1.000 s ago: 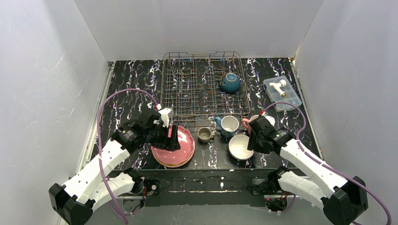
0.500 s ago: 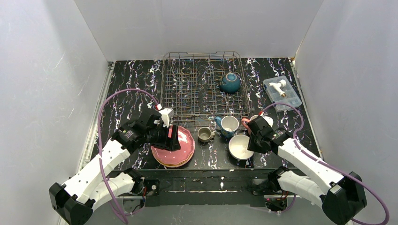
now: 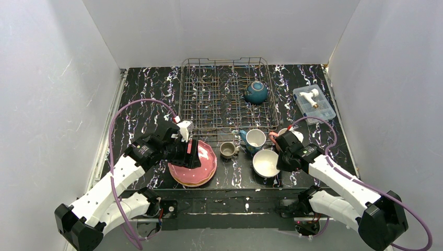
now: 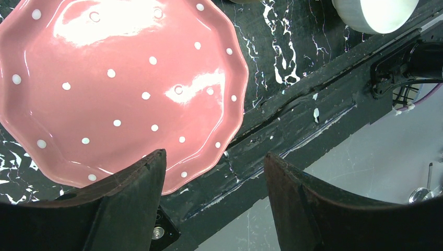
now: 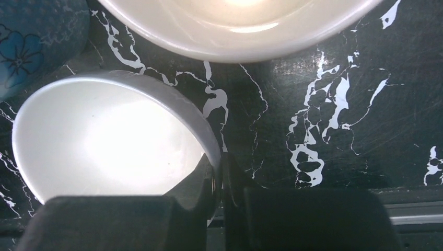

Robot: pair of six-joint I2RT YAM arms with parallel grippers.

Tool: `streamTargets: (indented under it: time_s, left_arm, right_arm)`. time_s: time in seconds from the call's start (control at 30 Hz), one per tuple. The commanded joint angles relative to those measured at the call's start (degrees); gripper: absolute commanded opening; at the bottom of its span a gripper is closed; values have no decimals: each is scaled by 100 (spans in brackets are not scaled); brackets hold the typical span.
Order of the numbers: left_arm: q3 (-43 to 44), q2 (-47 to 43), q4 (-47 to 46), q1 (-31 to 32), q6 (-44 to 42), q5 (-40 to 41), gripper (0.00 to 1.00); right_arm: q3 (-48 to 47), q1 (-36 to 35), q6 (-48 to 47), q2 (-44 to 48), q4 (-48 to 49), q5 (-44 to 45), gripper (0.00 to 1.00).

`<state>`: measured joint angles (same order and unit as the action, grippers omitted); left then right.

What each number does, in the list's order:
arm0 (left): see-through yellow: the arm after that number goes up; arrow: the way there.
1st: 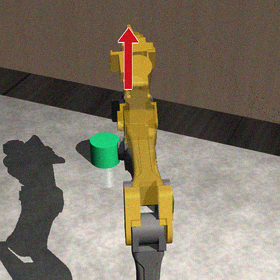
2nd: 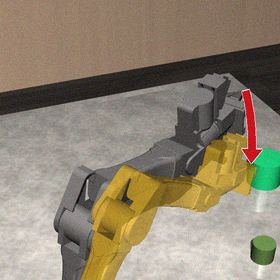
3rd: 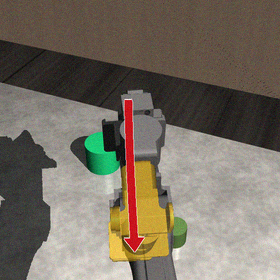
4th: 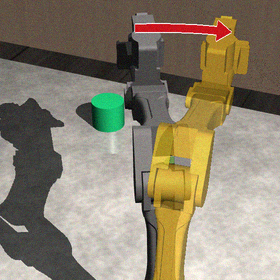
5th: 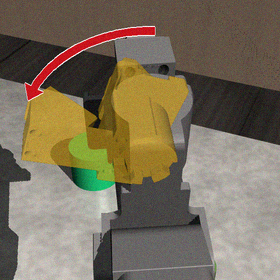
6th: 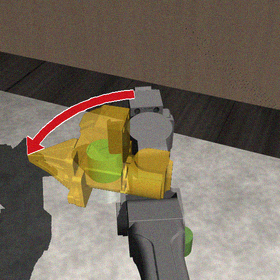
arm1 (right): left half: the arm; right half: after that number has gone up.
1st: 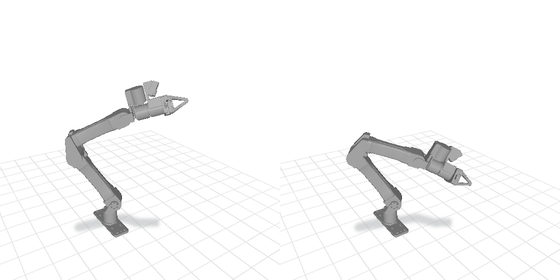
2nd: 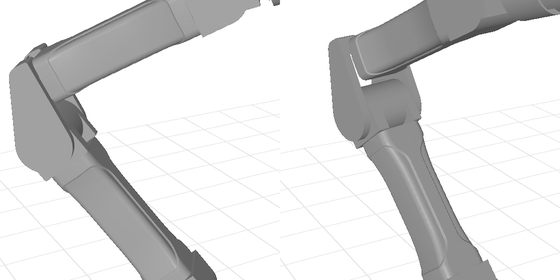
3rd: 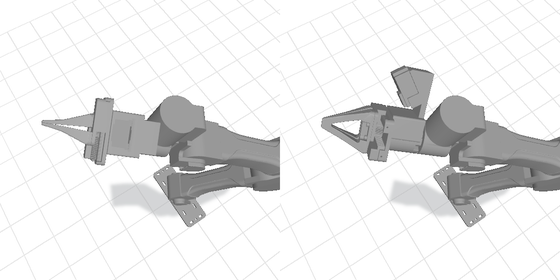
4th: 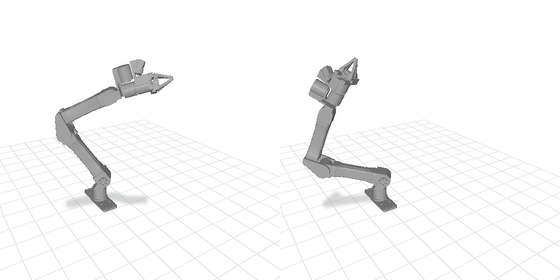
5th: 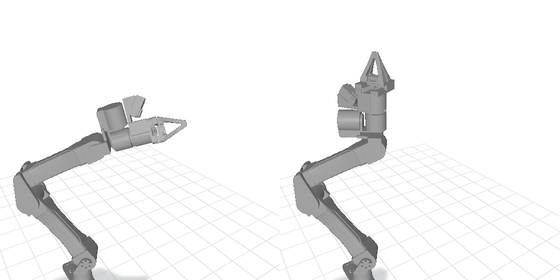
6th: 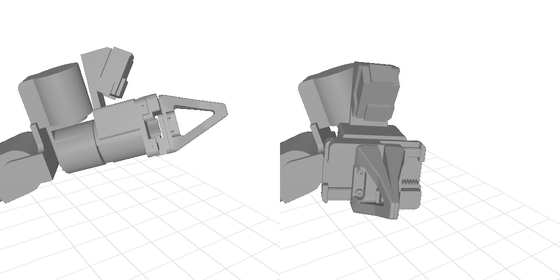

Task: Load the mixed dishes into the dish rack
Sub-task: Pick up the bowl from the corner of the board.

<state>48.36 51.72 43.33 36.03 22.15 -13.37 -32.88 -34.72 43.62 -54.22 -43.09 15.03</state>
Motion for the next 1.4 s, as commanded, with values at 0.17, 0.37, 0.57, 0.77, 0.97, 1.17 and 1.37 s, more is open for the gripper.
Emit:
streamTargets:
  time_s: [0.17, 0.37, 0.57, 0.77, 0.97, 1.17, 1.37]
  left_arm:
    - [-72, -38, 23, 27, 8, 9, 67]
    - [-63, -92, 26, 26, 8, 11, 67]
    - [38, -113, 110, 29, 0, -48, 67]
    - [183, -214, 232, 50, 128, -220, 67]
    - [291, -233, 353, 150, 275, -229, 67]
    - [488, -212, 484, 265, 410, -128, 67]
    - [637, -150, 605, 414, 511, -38, 66]
  right_arm:
    - [11, 1, 45, 146, 221, -174, 1]
    - [-66, 0, -45, 241, 108, -262, 1]
    - [-198, 0, -123, 359, -49, -272, 1]
    - [-390, -71, -201, 318, -167, -298, 1]
    - [-608, -308, -168, 242, -237, -237, 1]
    - [-894, -1016, 169, 43, -338, 260, 1]
    - [-1268, -1865, 526, -326, -384, 804, 1]
